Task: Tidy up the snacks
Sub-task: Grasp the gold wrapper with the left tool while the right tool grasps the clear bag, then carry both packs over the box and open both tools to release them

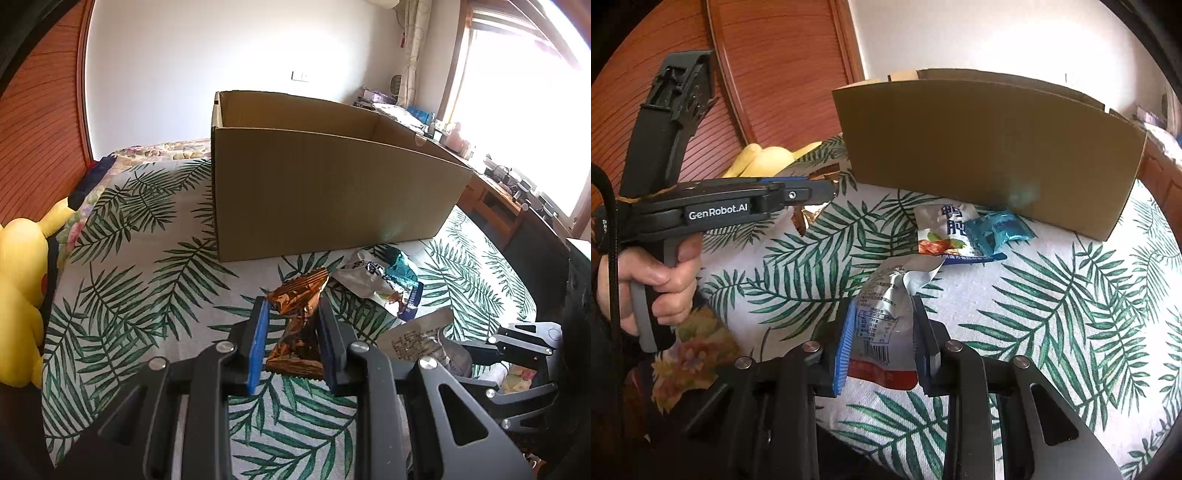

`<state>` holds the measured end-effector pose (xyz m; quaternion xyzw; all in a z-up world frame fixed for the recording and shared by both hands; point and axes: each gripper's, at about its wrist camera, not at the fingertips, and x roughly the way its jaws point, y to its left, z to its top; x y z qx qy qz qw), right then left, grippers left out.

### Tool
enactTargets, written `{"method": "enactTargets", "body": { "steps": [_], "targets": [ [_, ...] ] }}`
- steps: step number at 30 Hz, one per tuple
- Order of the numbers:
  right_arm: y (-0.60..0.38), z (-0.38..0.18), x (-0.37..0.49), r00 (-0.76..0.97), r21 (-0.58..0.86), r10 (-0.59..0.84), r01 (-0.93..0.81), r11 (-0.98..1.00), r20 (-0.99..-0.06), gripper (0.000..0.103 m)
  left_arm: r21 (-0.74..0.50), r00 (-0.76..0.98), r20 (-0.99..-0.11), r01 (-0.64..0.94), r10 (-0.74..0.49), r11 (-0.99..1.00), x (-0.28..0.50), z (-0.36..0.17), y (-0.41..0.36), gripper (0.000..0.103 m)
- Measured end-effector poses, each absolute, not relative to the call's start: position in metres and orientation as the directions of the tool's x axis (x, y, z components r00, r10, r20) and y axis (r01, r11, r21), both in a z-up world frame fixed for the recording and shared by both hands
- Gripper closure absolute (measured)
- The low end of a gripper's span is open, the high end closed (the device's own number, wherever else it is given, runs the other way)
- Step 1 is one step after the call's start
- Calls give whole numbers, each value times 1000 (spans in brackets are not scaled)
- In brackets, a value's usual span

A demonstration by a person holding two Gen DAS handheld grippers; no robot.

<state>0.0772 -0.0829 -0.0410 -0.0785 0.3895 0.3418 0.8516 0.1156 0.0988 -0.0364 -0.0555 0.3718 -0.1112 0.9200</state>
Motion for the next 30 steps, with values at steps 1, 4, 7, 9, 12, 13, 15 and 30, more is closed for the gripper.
{"method": "enactTargets", "body": {
  "steps": [1, 4, 7, 9, 12, 13, 15, 30],
  "targets": [
    [-85, -39, 77, 467, 134, 523, -641, 756, -713, 76, -186, 699, -670, 166, -249, 968, 115, -36, 98, 79],
    [-91, -33, 78, 480, 137, 526, -634, 761, -702, 76, -185, 701, -666, 176, -255, 967, 114, -32, 94, 79],
    [-98, -26, 80, 495, 136, 524, -625, 769, -693, 76, -185, 705, -659, 188, -263, 965, 114, -28, 88, 79],
    [-103, -22, 83, 505, 135, 522, -618, 775, -687, 76, -186, 707, -655, 194, -268, 963, 114, -25, 86, 79],
    [-111, -16, 85, 525, 124, 514, -608, 784, -678, 76, -188, 712, -645, 204, -277, 961, 116, -19, 80, 79],
    [-114, -14, 86, 532, 120, 511, -605, 787, -675, 76, -188, 715, -641, 206, -279, 960, 117, -17, 78, 79],
    [-120, -9, 87, 546, 113, 507, -599, 793, -667, 76, -189, 719, -636, 209, -282, 959, 119, -13, 75, 79],
    [-149, 41, 114, 642, 54, 476, -562, 825, -601, 75, -160, 757, -590, 230, -280, 960, 139, 23, 55, 79]
  ]
}}
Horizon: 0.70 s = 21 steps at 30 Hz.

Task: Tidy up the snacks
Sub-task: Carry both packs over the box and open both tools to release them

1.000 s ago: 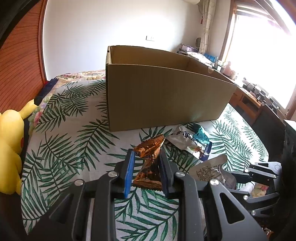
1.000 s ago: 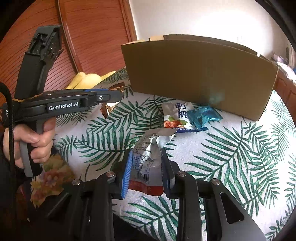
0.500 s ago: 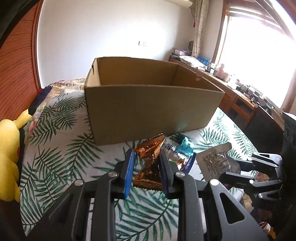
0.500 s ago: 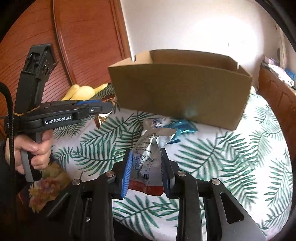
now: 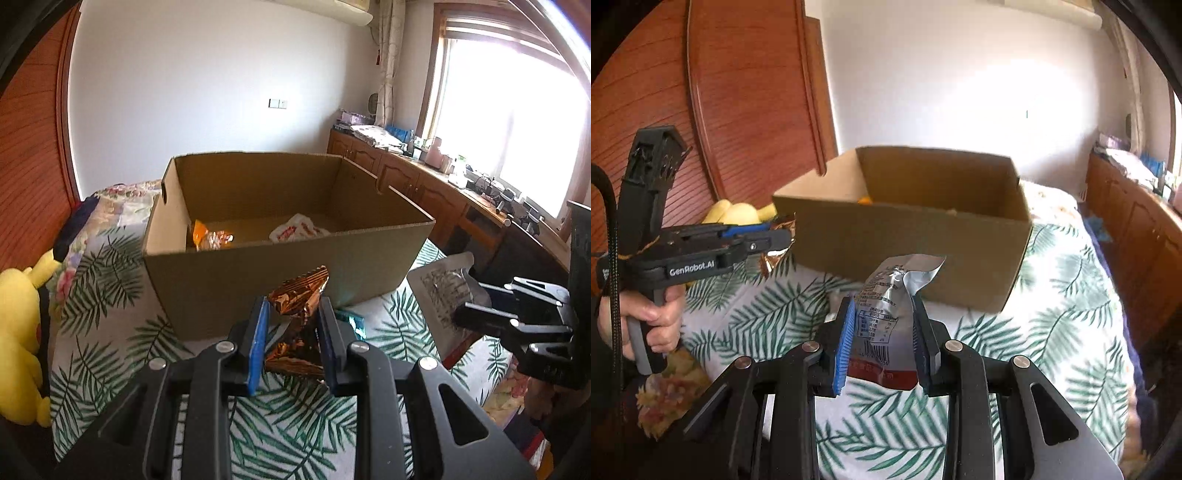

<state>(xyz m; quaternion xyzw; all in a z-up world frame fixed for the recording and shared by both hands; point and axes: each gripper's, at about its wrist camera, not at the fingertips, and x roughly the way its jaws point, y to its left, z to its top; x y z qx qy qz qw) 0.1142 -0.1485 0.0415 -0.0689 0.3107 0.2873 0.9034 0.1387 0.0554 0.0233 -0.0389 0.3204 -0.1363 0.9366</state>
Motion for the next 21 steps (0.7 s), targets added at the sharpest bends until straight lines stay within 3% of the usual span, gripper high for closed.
{"method": "enactTargets", "body": {
  "steps": [21],
  "targets": [
    [-131, 82, 185, 708, -29, 411, -519, 854, -574, 75, -75, 781, -595, 179, -188, 981, 198, 54, 57, 79]
  ]
}}
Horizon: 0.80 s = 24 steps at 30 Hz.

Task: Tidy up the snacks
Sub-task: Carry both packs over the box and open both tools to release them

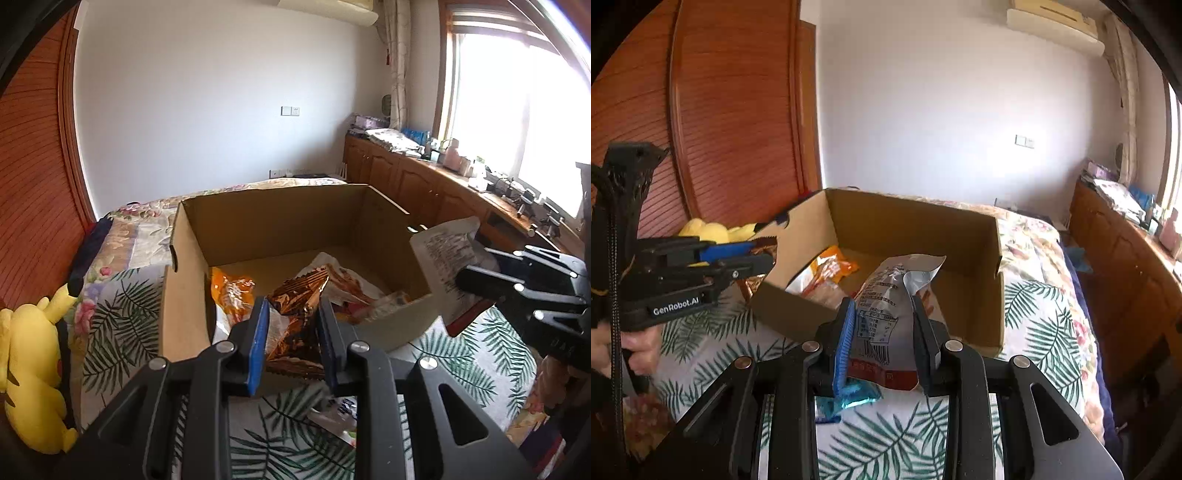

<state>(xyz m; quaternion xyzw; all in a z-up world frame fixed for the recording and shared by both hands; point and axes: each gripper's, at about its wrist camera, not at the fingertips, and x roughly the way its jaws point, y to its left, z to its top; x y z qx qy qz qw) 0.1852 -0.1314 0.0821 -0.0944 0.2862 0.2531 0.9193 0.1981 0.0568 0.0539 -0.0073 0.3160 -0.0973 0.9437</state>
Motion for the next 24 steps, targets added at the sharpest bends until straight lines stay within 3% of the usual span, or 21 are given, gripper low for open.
{"method": "enactTargets", "body": {
  "steps": [7, 20, 23, 24],
  "targets": [
    [-132, 74, 209, 712, -35, 370, -484, 874, -597, 75, -79, 766, -623, 144, -162, 986, 216, 50, 68, 79],
    [-148, 67, 236, 675, 114, 411, -440, 891, -613, 74, -108, 759, -625, 146, -182, 983, 234, 42, 62, 77],
    [-147, 67, 239, 666, 128, 417, -438, 890, -619, 74, -118, 759, -626, 137, -181, 984, 237, 40, 61, 74],
    [-146, 67, 240, 662, 128, 417, -439, 889, -623, 73, -121, 759, -626, 130, -177, 984, 238, 40, 61, 68]
  ]
}}
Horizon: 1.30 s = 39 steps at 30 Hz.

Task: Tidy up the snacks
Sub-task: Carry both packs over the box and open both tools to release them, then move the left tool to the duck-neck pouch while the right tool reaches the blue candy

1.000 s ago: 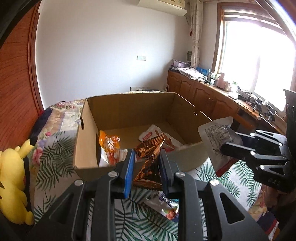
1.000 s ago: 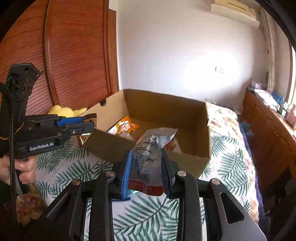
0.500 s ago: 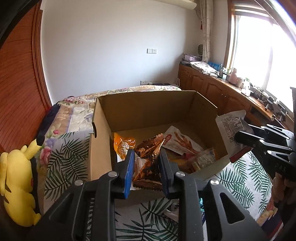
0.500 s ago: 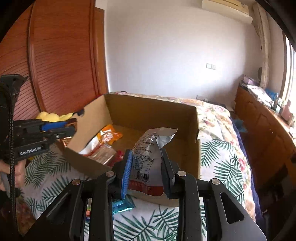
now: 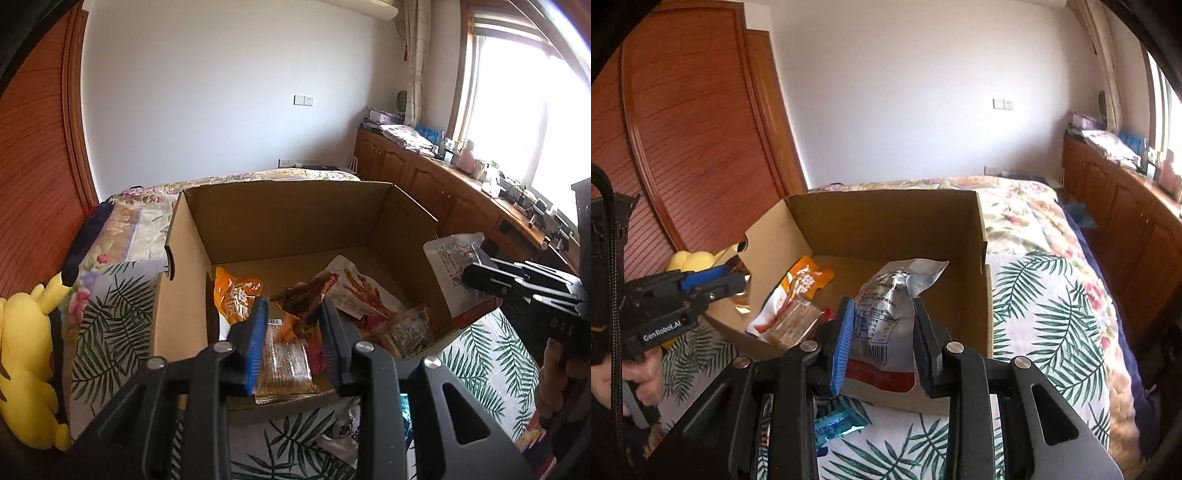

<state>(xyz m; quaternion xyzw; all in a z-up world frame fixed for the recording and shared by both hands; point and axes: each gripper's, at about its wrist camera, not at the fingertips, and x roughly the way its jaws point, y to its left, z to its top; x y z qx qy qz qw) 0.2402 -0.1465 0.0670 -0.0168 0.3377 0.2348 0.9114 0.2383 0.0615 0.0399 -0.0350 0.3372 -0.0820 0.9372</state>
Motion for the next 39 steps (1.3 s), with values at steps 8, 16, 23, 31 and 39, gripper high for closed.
{"method": "enactTargets", "body": {
  "steps": [8, 16, 23, 31, 39],
  "targets": [
    [-136, 66, 238, 672, 78, 388, -443, 893, -630, 66, -101, 773, -612, 133, -167, 986, 237, 46, 57, 57],
    [-136, 70, 215, 698, 56, 407, -467, 882, -590, 66, -105, 772, -603, 175, -203, 979, 217, 50, 54, 55],
    [-134, 82, 187, 702, 35, 440, -511, 859, -560, 66, -65, 771, -595, 235, -227, 970, 187, 54, 46, 55],
    [-139, 72, 156, 678, 68, 484, -542, 837, -553, 66, -46, 772, -590, 262, -238, 964, 155, 47, 41, 55],
    [-144, 42, 141, 651, 94, 484, -538, 838, -585, 66, -89, 759, -597, 259, -260, 962, 133, 28, 43, 55]
  ]
}}
